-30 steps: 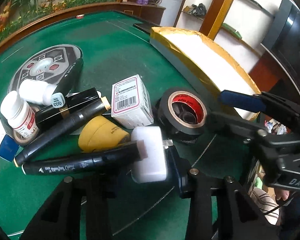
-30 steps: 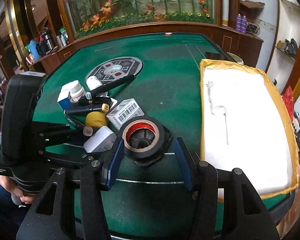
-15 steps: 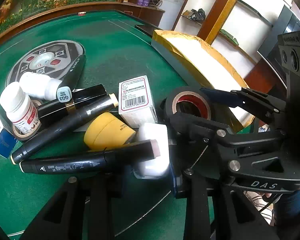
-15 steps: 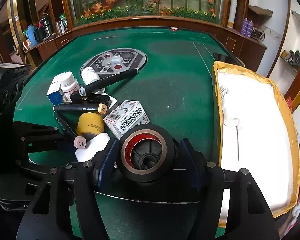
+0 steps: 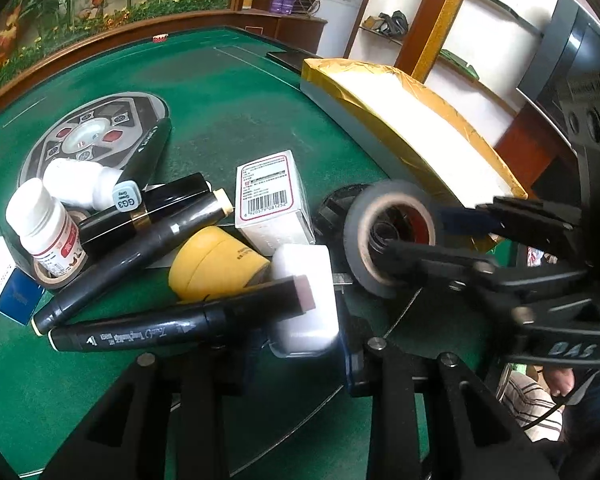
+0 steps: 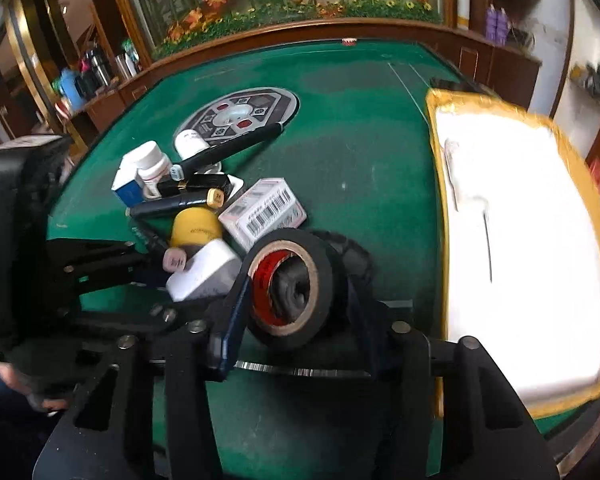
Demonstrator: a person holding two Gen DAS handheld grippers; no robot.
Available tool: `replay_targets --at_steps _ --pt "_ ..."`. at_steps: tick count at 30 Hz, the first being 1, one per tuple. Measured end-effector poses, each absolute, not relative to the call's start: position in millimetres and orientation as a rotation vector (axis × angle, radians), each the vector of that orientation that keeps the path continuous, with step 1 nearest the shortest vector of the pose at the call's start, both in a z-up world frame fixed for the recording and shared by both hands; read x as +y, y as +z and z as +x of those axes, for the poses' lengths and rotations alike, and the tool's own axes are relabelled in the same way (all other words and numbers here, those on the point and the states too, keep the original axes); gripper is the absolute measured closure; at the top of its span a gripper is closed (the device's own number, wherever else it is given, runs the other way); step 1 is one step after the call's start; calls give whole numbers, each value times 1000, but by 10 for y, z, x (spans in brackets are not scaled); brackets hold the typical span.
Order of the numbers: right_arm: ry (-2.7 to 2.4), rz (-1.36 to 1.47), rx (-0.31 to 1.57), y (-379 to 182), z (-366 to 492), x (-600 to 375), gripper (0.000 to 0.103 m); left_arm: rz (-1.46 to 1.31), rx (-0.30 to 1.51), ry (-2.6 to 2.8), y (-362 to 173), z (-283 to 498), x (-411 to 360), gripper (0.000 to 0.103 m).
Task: Organize rigid objects
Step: 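Grasp the black tape roll with the right tool and lift it off its dispenser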
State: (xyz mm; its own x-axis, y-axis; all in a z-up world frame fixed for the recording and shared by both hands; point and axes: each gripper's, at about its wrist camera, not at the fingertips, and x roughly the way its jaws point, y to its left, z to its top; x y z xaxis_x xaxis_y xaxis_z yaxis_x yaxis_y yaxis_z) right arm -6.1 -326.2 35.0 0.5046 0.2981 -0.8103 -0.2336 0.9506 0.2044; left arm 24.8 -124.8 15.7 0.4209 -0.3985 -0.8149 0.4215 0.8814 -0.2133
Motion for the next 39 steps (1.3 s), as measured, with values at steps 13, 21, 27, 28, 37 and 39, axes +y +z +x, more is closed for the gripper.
replay_targets --at_steps 13,21,27,28,37,39 --pt "310 -33 919 377 -509 -3232 39 19 1019 -515 157 235 -1249 72" --pt "317 -310 873 256 -453 -2867 37 2 1032 -519 157 252 -1207 72" --pt "276 -403 831 243 -309 -2782 38 4 1030 -515 157 242 -1216 72" --pt "280 -382 830 251 -286 -2803 39 1 1030 -516 155 243 -1213 71" --pt "285 -265 888 252 -365 -3024 84 27 1015 -508 160 222 -1252 72" --pt "312 -159 917 248 -363 -3161 84 29 1013 -507 161 223 -1256 72"
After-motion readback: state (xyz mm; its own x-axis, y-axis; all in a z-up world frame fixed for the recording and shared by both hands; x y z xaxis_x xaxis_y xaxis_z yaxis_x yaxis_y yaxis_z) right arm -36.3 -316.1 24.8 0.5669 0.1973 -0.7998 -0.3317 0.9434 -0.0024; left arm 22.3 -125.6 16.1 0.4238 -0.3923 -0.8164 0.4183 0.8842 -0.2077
